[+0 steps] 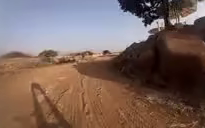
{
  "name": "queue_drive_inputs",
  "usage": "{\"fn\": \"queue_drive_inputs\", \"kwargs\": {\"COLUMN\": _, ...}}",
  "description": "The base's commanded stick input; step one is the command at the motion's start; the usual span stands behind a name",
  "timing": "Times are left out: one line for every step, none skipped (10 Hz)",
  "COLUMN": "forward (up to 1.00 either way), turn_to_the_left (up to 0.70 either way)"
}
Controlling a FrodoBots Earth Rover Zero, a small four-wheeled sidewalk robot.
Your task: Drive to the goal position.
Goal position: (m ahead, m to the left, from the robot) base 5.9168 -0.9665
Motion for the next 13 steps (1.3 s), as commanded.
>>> {"fn": "queue_drive_inputs", "kwargs": {"forward": 0.7, "turn_to_the_left": 0.35}}
{"fn": "queue_drive_inputs", "kwargs": {"forward": 0.7, "turn_to_the_left": 0.35}}
{"fn": "queue_drive_inputs", "kwargs": {"forward": 0.7, "turn_to_the_left": 0.35}}
{"fn": "queue_drive_inputs", "kwargs": {"forward": 0.7, "turn_to_the_left": 0.32}}
{"fn": "queue_drive_inputs", "kwargs": {"forward": 0.7, "turn_to_the_left": 0.07}}
{"fn": "queue_drive_inputs", "kwargs": {"forward": 0.7, "turn_to_the_left": 0.0}}
{"fn": "queue_drive_inputs", "kwargs": {"forward": 0.7, "turn_to_the_left": 0.0}}
{"fn": "queue_drive_inputs", "kwargs": {"forward": 0.7, "turn_to_the_left": 0.0}}
{"fn": "queue_drive_inputs", "kwargs": {"forward": 0.7, "turn_to_the_left": 0.0}}
{"fn": "queue_drive_inputs", "kwargs": {"forward": 0.7, "turn_to_the_left": 0.0}}
{"fn": "queue_drive_inputs", "kwargs": {"forward": 0.7, "turn_to_the_left": 0.0}}
{"fn": "queue_drive_inputs", "kwargs": {"forward": 0.7, "turn_to_the_left": 0.0}}
{"fn": "queue_drive_inputs", "kwargs": {"forward": 0.7, "turn_to_the_left": 0.0}}
